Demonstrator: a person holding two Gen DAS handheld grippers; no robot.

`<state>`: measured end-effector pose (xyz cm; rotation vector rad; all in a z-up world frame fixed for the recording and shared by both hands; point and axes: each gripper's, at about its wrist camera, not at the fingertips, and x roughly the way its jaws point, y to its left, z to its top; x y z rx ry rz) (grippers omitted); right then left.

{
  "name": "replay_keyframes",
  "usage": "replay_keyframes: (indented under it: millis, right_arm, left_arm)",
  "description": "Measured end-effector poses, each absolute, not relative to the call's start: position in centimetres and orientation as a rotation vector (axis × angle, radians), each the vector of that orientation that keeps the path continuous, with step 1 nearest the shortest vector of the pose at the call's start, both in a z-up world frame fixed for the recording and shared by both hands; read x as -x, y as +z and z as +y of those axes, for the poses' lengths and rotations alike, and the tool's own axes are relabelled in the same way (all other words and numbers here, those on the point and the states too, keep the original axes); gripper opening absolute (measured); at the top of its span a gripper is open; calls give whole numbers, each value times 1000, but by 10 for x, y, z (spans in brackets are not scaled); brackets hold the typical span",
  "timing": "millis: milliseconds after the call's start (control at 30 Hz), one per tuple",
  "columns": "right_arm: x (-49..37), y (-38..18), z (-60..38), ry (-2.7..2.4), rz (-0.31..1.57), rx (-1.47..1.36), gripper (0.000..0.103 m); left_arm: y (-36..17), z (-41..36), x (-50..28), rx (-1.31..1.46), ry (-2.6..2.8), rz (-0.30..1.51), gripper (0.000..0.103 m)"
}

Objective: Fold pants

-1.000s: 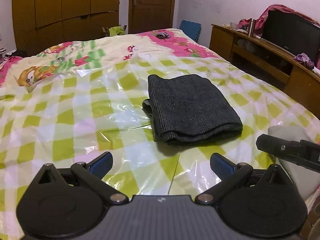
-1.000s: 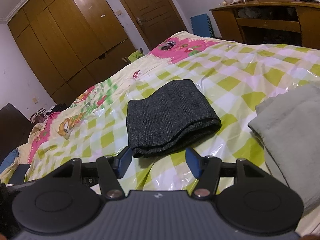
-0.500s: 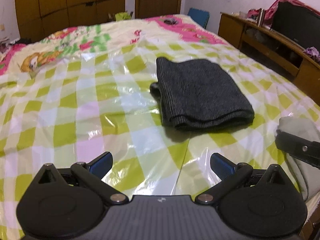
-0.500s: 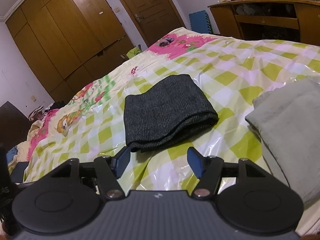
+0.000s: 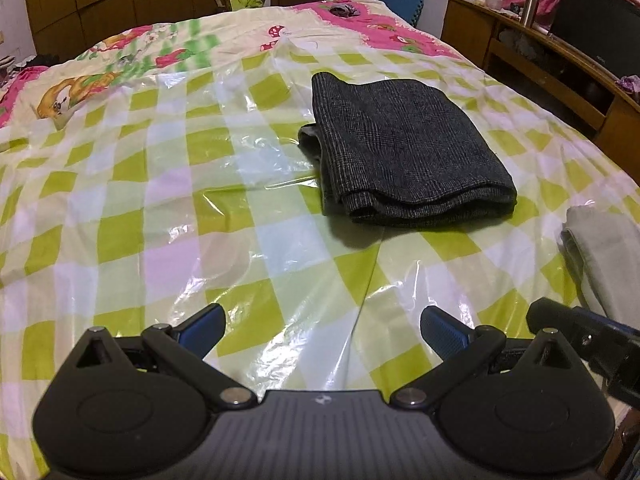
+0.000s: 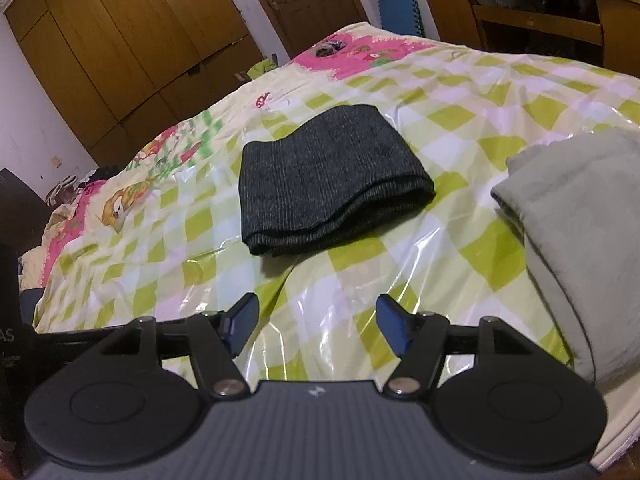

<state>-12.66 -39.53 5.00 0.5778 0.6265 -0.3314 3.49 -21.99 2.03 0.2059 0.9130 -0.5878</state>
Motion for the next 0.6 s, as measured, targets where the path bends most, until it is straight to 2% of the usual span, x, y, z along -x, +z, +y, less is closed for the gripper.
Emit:
replay_keyframes:
  millis: [600]
  right_arm:
    - [130, 46, -398, -334, 637, -593, 69]
  left_arm:
    - [15, -226, -31, -227, -611, 945, 103]
